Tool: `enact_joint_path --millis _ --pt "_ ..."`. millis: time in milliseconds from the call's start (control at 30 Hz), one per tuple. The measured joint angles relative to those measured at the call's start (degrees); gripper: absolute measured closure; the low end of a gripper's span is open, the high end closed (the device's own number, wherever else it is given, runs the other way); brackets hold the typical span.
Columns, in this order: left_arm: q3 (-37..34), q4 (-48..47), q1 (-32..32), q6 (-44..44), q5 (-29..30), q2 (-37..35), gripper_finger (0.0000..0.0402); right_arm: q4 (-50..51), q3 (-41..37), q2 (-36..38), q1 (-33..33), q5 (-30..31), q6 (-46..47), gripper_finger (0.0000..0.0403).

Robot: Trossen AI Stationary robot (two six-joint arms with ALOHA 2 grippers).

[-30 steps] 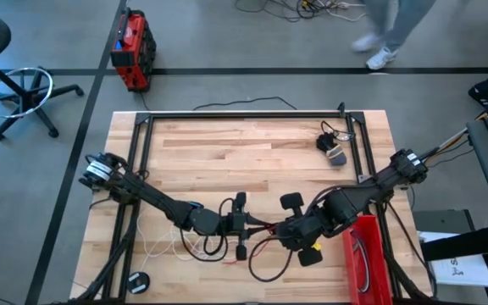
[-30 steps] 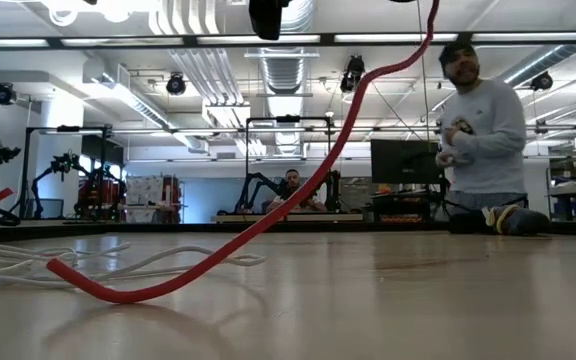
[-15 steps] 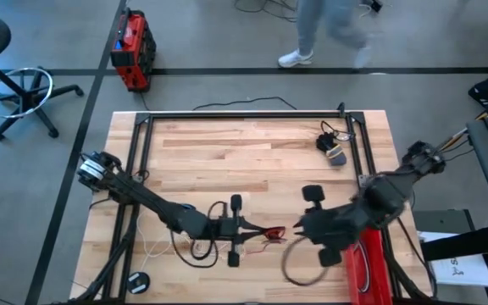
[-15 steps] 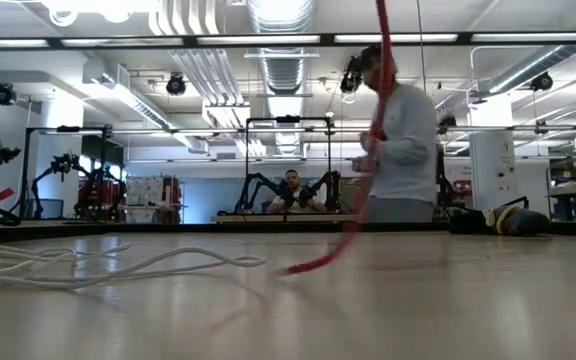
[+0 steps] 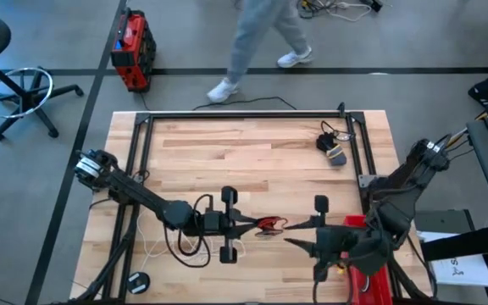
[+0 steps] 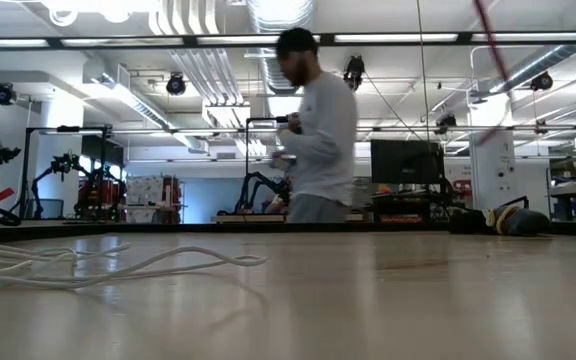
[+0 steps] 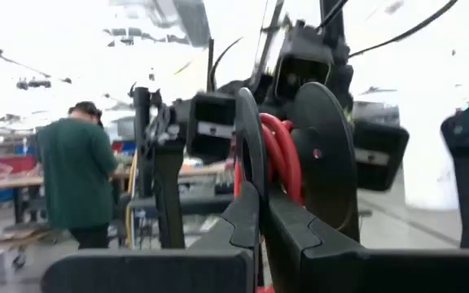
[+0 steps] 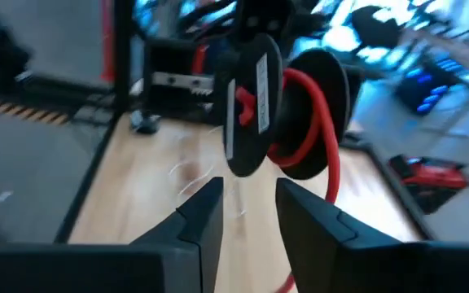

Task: Coil cords
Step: Coil the red wire onto the spool

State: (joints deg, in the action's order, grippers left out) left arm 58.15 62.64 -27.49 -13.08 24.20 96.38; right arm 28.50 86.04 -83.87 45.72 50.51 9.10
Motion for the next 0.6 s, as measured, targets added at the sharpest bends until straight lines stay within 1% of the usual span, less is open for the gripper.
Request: enact_joint_path --millis 67,167,233,400,533,600 --pt "0.0 1.3 0.0 -0.1 -1.4 0.0 0.0401 -5.1 -1.1 -0.1 -0.1 1.0 -2.4 0.0299" --pt "0.0 1.9 0.0 -0.4 -2.8 0.0 0.0401 -12.6 -2.0 -0.1 -0.2 0.4 -5.5 0.0307" --pt "0.0 2.5 0.0 -1.0 -2.9 0.0 0.0401 -15.8 -2.1 -0.1 -0.3 0.3 -6.1 0.0313" --pt "0.0 4.2 0.0 -1.4 -4.6 0.0 0.0401 -17.7 -2.1 -0.3 -1.0 -0.1 -5.6 0.0330" --pt "0.0 6.5 0.0 -1.8 -4.9 0.0 0.0401 -17.8 -2.1 -1.0 -1.9 -3.7 -3.5 0.0342" --pt "0.0 7.0 0.2 -2.3 -4.9 0.0 0.0401 -18.8 -2.1 -1.5 -2.5 -4.3 -3.3 0.0348"
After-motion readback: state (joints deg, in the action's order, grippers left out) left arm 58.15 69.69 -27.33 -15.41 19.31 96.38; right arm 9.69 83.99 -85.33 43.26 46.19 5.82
